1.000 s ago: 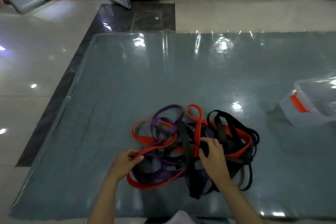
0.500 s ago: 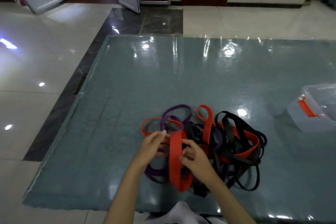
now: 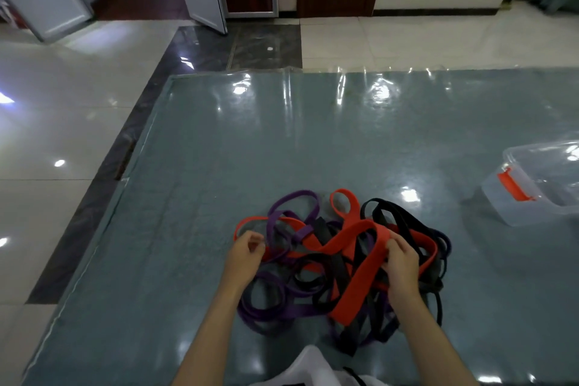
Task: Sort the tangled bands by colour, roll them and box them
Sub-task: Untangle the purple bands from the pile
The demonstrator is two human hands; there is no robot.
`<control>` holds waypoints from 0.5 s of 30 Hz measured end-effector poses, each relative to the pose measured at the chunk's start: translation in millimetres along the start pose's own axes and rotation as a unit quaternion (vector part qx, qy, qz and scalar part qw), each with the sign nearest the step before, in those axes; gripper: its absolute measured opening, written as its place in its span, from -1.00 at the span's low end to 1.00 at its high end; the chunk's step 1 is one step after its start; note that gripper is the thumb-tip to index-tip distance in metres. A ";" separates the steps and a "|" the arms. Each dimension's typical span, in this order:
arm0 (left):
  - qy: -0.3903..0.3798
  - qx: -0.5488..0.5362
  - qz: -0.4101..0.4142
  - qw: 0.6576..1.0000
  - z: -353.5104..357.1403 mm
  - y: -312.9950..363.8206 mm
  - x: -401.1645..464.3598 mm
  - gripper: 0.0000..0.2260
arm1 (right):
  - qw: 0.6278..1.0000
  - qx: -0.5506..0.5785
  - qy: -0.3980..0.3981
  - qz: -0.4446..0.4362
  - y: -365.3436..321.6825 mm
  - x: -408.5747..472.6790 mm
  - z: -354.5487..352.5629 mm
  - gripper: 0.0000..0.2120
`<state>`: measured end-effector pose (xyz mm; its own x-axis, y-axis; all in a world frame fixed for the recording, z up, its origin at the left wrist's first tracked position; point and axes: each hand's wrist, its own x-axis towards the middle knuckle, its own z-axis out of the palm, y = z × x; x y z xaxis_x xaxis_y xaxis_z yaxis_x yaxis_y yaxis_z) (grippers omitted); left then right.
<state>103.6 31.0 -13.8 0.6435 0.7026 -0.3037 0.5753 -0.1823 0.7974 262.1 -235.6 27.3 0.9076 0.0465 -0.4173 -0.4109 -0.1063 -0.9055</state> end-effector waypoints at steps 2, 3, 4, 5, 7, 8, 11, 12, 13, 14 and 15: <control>0.007 0.008 0.011 1.000 6.9 9.5 11.6 -0.82 | 1.000 -0.009 -0.011 -0.010 3.1 0.0 3.2 -0.66; 0.011 0.018 0.012 1.000 10.6 14.0 18.0 -0.76 | 1.000 -0.011 -0.021 -0.016 4.7 0.1 5.1 -0.66; 0.011 0.024 0.007 1.000 13.8 18.9 24.1 -0.69 | 0.999 -0.013 -0.035 -0.022 6.4 0.4 7.0 -0.65; 0.006 0.023 -0.002 1.000 17.5 24.0 29.7 -0.64 | 0.998 -0.015 -0.051 -0.030 7.8 0.7 9.3 -0.63; -0.021 0.002 -0.028 0.999 25.6 31.9 38.9 -0.56 | 0.995 -0.027 -0.084 -0.048 9.4 0.2 13.9 -0.58; -0.037 -0.010 -0.040 0.998 30.2 34.1 42.2 -0.52 | 0.993 -0.032 -0.096 -0.060 10.4 -0.3 16.2 -0.56; -0.040 -0.027 -0.046 0.998 41.8 39.9 48.9 -0.51 | 0.985 -0.062 -0.128 -0.097 13.5 -1.6 22.5 -0.56; -0.030 -0.032 -0.036 0.998 43.2 42.1 51.4 -0.55 | 0.980 -0.079 -0.142 -0.110 14.3 -1.8 24.4 -0.55; -0.020 -0.038 -0.024 0.999 43.0 44.1 54.3 -0.60 | 0.975 -0.094 -0.160 -0.125 15.1 -1.7 26.0 -0.53; -0.012 -0.043 -0.013 0.999 42.1 45.5 57.5 -0.65 | 0.967 -0.106 -0.182 -0.142 16.2 -0.8 27.2 -0.52; -0.007 -0.053 -0.006 0.999 40.5 46.2 60.9 -0.69 | 0.957 -0.122 -0.209 -0.158 17.1 0.1 28.6 -0.53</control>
<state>189.8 37.6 -16.6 0.6452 0.6938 -0.3199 0.5264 -0.1002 0.8443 252.8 -209.0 9.6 0.8479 0.5034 -0.1662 -0.0425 -0.2479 -0.9679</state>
